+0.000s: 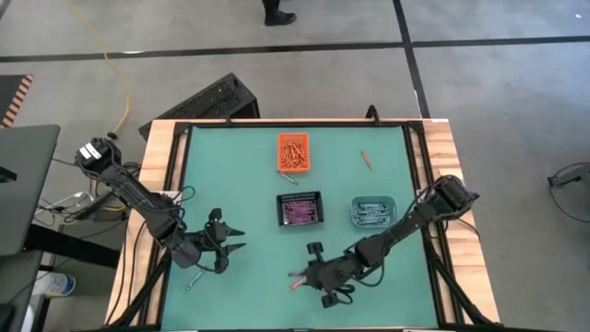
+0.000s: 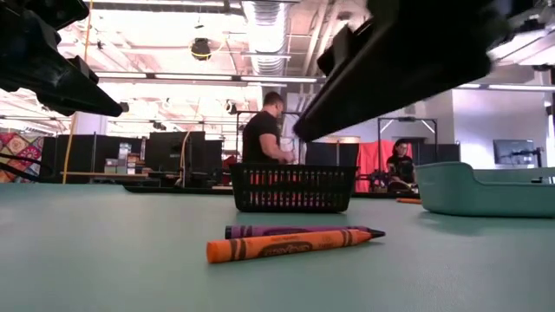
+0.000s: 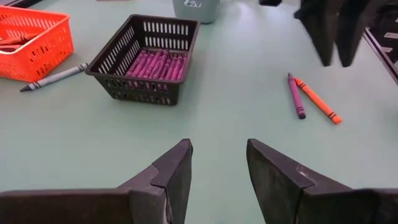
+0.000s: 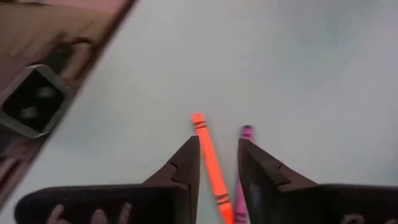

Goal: Sort crayons
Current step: Put the violet crayon into the black bin, then put the blue crayon into the green bin

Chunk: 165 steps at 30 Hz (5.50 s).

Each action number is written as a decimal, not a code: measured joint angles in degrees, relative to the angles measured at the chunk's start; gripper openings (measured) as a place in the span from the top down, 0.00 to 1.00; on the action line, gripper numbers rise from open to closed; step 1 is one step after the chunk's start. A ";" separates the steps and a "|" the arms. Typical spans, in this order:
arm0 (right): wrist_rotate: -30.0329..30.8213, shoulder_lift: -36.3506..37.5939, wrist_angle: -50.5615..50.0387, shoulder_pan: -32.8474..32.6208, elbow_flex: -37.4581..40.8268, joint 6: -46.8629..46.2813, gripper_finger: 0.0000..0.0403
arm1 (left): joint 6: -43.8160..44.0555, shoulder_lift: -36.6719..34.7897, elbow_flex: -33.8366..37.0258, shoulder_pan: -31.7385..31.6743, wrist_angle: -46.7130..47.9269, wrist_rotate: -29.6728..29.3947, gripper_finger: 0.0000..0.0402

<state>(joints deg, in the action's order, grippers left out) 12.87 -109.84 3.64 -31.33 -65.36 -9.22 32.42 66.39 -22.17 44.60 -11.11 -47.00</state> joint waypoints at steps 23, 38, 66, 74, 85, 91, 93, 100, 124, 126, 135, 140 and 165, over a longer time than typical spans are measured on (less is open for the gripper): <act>2.25 -2.93 0.25 3.32 -0.02 -2.42 0.54 | -0.21 0.00 0.00 -0.02 0.04 0.28 0.65; 3.34 -6.99 1.95 3.21 -0.02 -4.57 0.61 | -0.25 -0.02 -0.05 -0.02 0.08 0.74 0.65; 3.86 -4.38 -1.37 3.47 0.22 3.96 0.99 | -0.42 0.00 -0.04 -0.02 0.06 1.36 0.65; 4.95 6.82 -3.19 4.57 0.00 11.75 0.99 | -0.44 0.00 -0.02 -0.02 0.06 1.36 0.65; 3.76 10.57 -8.53 16.06 -0.04 19.08 0.99 | -0.34 0.00 0.00 -0.02 -0.01 1.29 0.65; 2.18 7.41 -7.51 20.51 -0.04 22.65 0.96 | -0.66 0.00 0.00 -0.02 0.02 1.35 0.65; 2.20 7.37 -7.81 21.53 -0.04 22.65 0.95 | -0.52 0.00 0.00 -0.02 0.02 1.53 0.65; 2.50 7.43 -8.06 22.49 -0.04 22.65 0.88 | -1.10 0.00 0.00 -0.02 0.15 1.57 0.65; 8.13 8.02 -29.65 9.39 -10.55 -0.91 0.75 | -1.11 0.00 0.00 -0.02 0.19 5.68 0.65; 8.10 8.00 -29.72 6.31 -10.86 -2.70 0.75 | 0.03 0.00 0.00 -0.02 0.17 5.84 0.65; 8.13 7.78 -27.25 -4.70 -10.88 -9.66 0.75 | 14.85 -1.29 -6.73 0.80 12.70 25.08 0.65; 10.41 7.78 -22.68 -7.51 -10.88 -9.83 0.76 | 27.74 0.08 -13.15 3.13 24.99 30.76 0.65; 12.76 7.78 -21.94 -7.52 -10.88 -9.81 0.76 | 40.64 17.16 -32.33 10.42 49.80 40.22 0.65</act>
<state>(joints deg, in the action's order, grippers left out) 25.63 -102.06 -18.31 -38.85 -76.25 -19.03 73.07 83.55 -54.50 55.02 38.69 -6.78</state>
